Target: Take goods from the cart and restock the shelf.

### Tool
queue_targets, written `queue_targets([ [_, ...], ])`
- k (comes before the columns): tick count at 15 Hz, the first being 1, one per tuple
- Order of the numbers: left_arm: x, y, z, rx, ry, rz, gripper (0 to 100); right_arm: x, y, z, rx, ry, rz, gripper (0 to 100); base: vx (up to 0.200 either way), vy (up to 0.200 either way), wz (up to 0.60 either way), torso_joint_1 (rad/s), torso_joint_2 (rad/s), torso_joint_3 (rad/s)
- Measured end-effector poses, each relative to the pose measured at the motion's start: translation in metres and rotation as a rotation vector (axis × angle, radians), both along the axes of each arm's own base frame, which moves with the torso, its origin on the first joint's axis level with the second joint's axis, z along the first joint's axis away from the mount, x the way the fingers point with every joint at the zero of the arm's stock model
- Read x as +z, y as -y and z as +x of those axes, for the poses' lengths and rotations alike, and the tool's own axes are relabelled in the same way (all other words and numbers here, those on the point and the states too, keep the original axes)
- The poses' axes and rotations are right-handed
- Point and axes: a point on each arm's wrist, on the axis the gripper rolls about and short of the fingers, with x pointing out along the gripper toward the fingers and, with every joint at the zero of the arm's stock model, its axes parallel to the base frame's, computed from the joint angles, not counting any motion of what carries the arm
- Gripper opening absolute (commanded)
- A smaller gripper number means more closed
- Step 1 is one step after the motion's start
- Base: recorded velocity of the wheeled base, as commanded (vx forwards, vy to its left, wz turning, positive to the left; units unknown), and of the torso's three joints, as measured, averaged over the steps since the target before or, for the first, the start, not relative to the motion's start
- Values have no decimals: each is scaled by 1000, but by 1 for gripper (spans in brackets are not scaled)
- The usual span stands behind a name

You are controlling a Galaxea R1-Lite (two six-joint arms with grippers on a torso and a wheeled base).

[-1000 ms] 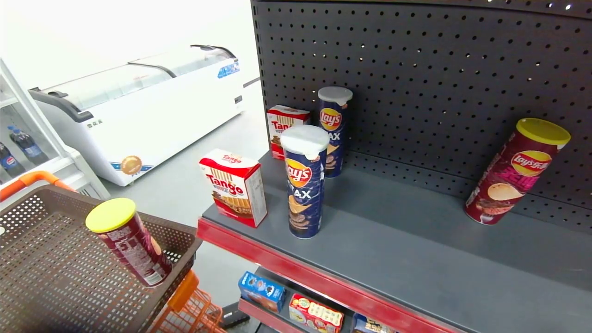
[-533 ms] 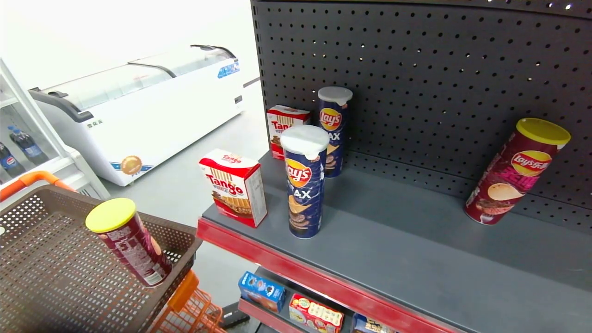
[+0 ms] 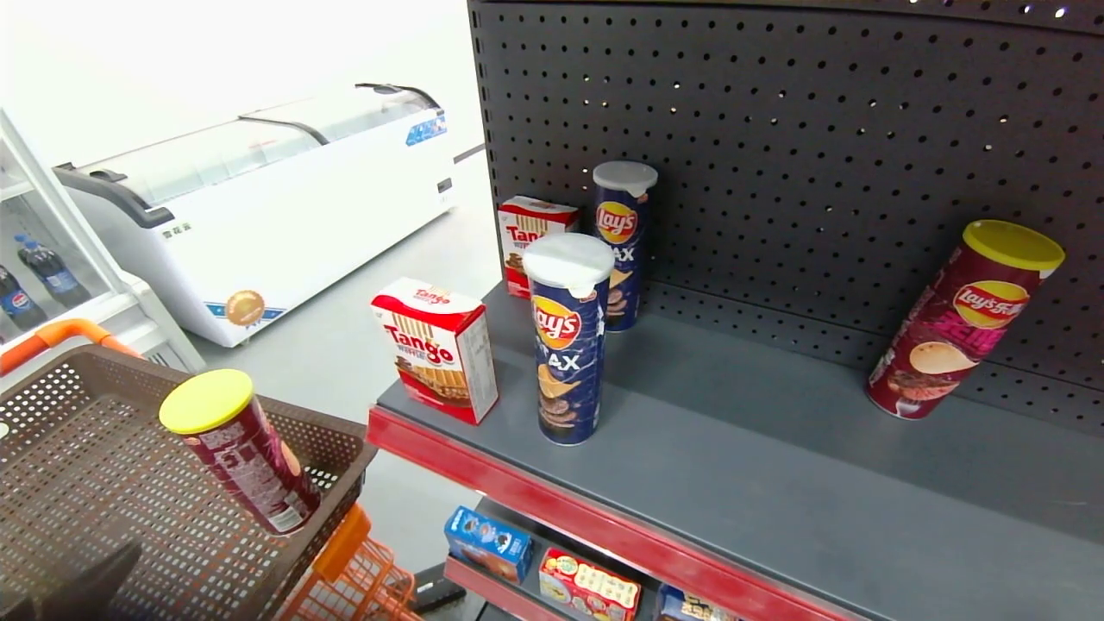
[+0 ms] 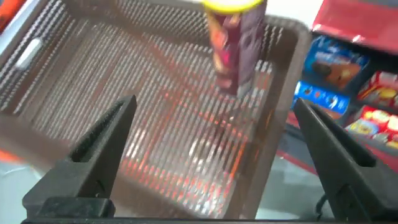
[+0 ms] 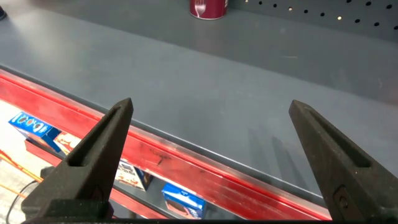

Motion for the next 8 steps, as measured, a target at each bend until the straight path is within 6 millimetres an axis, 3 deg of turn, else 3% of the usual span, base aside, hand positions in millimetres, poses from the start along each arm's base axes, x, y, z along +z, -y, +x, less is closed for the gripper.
queue_targets([
  [4, -3, 6, 51, -50, 49, -53, 100, 0, 0, 0, 0, 0, 0, 100, 0, 0, 0, 0, 0, 0],
  [8, -23, 5, 72, -59, 181, -98, 100, 0, 0, 0, 0, 0, 0, 100, 0, 0, 0, 0, 0, 0],
])
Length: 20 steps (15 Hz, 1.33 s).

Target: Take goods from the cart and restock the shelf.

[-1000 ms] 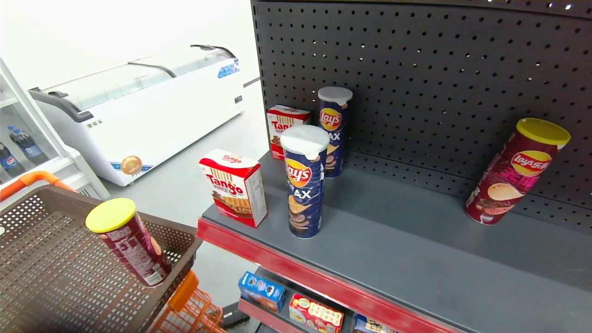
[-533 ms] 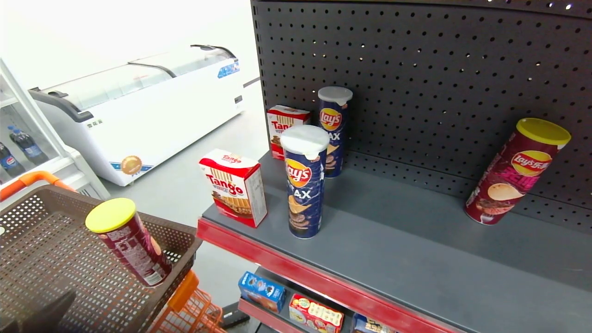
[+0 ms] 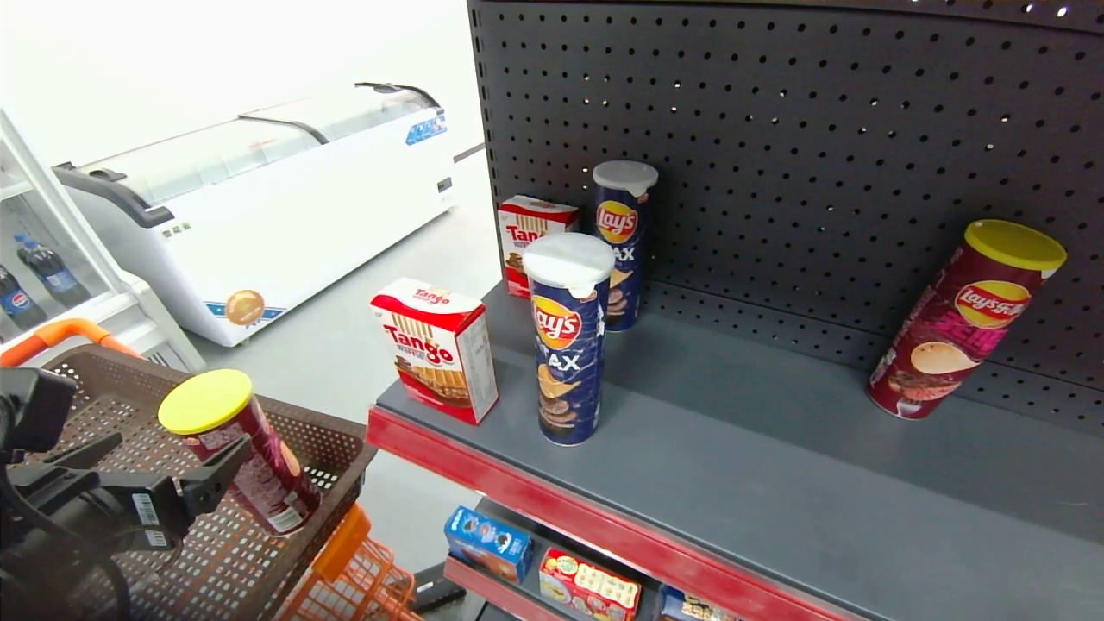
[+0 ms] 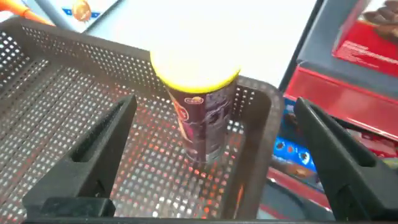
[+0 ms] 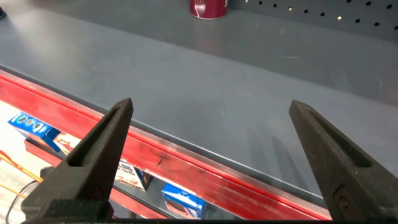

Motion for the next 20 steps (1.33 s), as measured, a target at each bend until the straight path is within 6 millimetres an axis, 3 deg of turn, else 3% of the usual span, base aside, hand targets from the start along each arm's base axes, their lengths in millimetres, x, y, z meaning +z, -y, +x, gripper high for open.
queue_targets([
  [3, -11, -6, 5, 34, 85, 22, 100, 0, 0, 0, 0, 0, 0, 100, 0, 0, 0, 0, 0, 0],
  [7, -38, -16, 13, 103, -11, 66, 100, 0, 0, 0, 0, 0, 0, 100, 0, 0, 0, 0, 0, 0],
  [14, -70, -22, 45, 131, -100, 28, 100, 0, 0, 0, 0, 0, 0, 100, 0, 0, 0, 0, 0, 0],
  [20, -80, -24, 65, 131, -106, 25, 100, 0, 0, 0, 0, 0, 0, 100, 0, 0, 0, 0, 0, 0],
])
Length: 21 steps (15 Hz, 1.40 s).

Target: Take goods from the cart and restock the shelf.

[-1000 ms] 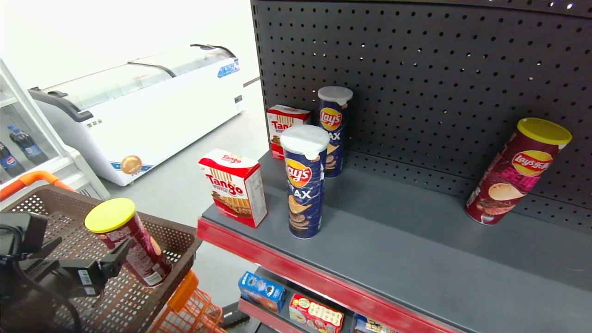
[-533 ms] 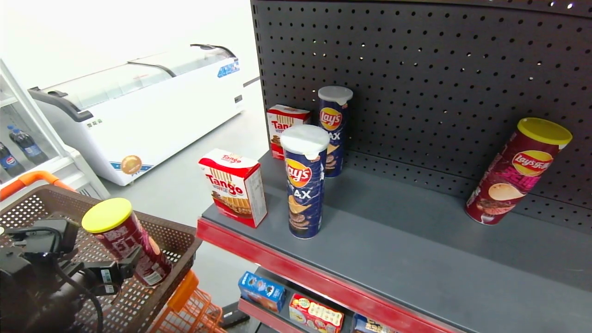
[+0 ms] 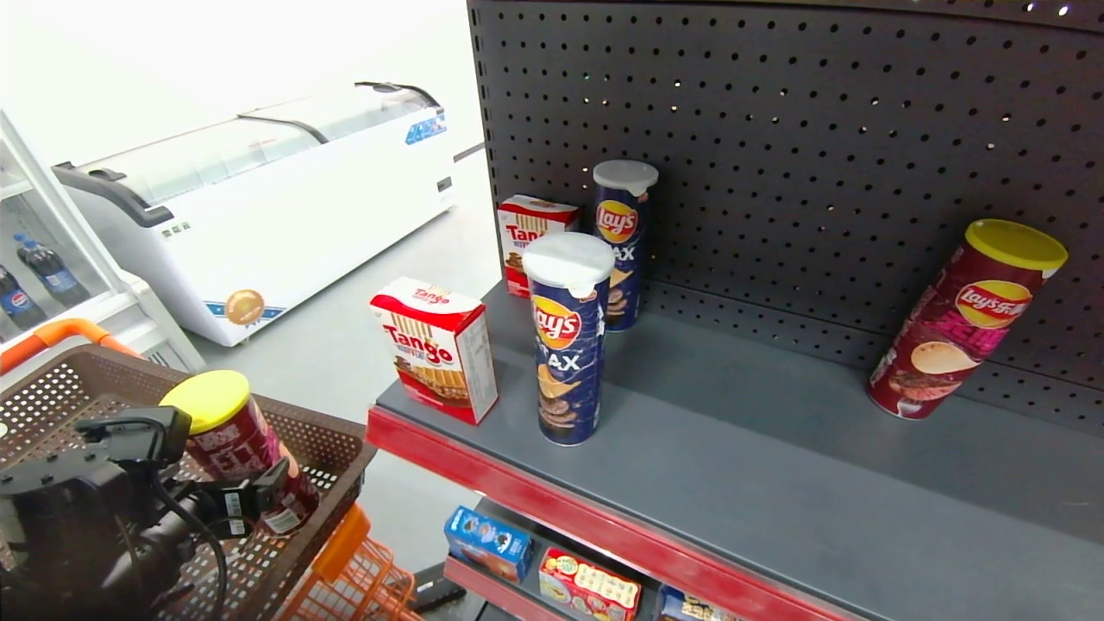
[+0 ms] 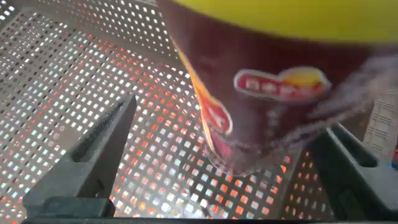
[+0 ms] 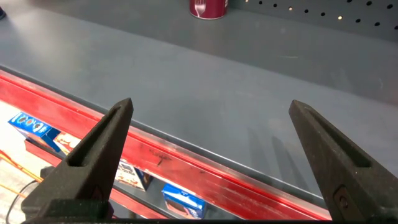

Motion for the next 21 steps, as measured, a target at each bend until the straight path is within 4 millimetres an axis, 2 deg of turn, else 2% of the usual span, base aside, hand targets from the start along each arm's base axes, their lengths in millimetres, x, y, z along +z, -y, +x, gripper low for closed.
queue_targets([
  [2, -1, -1, 5, 4, 6, -2, 100, 0, 0, 0, 0, 0, 0, 100, 0, 0, 0, 0, 0, 0],
  [3, -2, -1, 7, 5, 4, -4, 0, 0, 0, 0, 0, 0, 0, 100, 0, 0, 0, 0, 0, 0],
  [9, -1, -2, 14, 2, 18, -5, 0, 0, 0, 0, 0, 0, 0, 100, 0, 0, 0, 0, 0, 0],
  [11, 3, -2, 20, -1, 44, 0, 0, 0, 0, 0, 0, 0, 0, 100, 0, 0, 0, 0, 0, 0],
  [14, 19, 1, 18, -32, 73, 14, 0, 0, 0, 0, 0, 0, 0, 100, 0, 0, 0, 0, 0, 0],
  [17, 47, 13, 3, -120, 70, 10, 0, 0, 0, 0, 0, 0, 0, 100, 0, 0, 0, 0, 0, 0],
  [21, 82, 38, -33, -272, 74, 1, 0, 0, 0, 0, 0, 0, 0, 100, 0, 0, 0, 0, 0, 0],
])
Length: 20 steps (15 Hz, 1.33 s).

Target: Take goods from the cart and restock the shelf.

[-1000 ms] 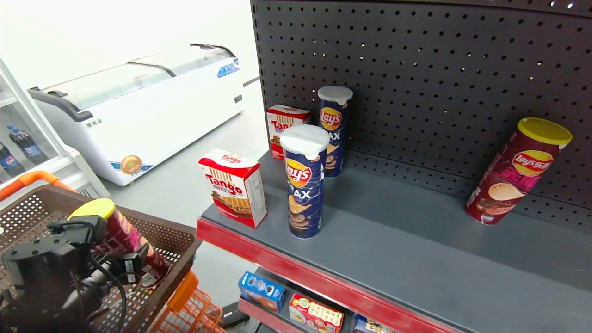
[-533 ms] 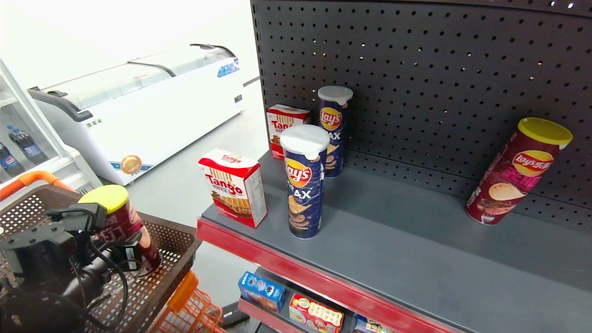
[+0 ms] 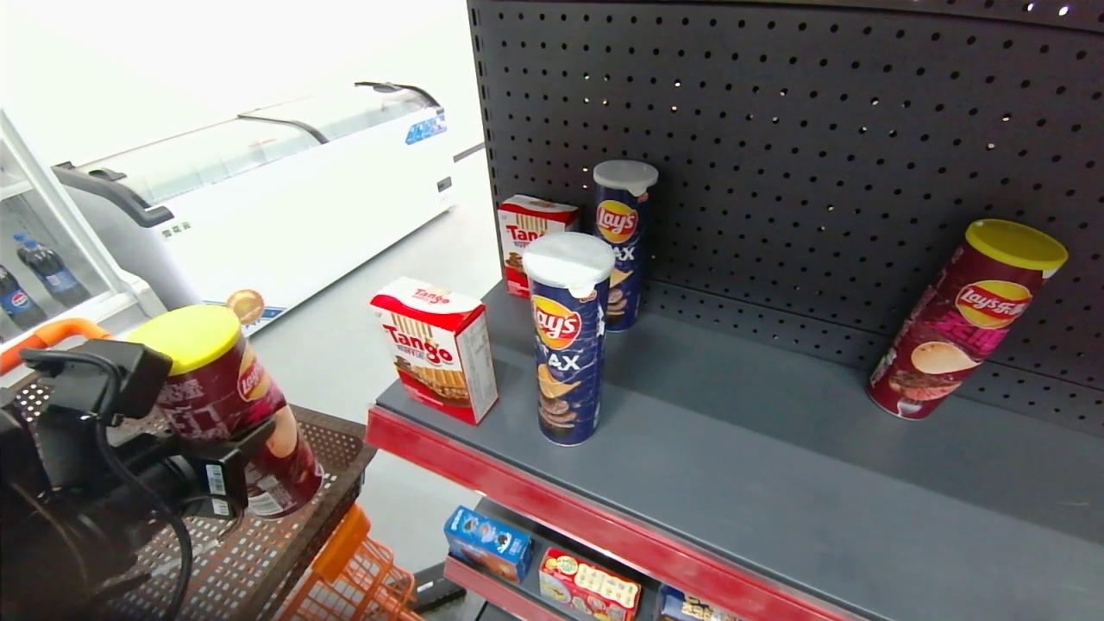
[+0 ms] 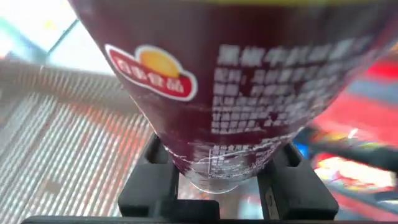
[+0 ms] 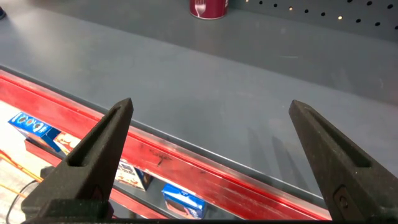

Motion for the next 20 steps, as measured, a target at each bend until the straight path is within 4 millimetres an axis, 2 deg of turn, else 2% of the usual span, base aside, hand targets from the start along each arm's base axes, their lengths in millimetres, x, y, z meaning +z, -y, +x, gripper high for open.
queue_targets([
  [3, 25, 15, -16, -100, 116, -22, 0, 0, 0, 0, 0, 0, 0, 100, 0, 0, 0, 0, 0, 0],
  [7, 48, 29, -24, -193, 215, -45, 0, 0, 0, 0, 0, 0, 0, 100, 0, 0, 0, 0, 0, 0],
  [13, 56, 40, -48, -315, 131, -34, 0, 0, 0, 0, 0, 0, 0, 100, 0, 0, 0, 0, 0, 0],
  [18, 69, 59, -65, -512, 177, -70, 0, 0, 0, 0, 0, 0, 0, 100, 0, 0, 0, 0, 0, 0],
  [20, 75, 67, -68, -668, 184, -100, 0, 0, 0, 0, 0, 0, 0, 100, 0, 0, 0, 0, 0, 0],
])
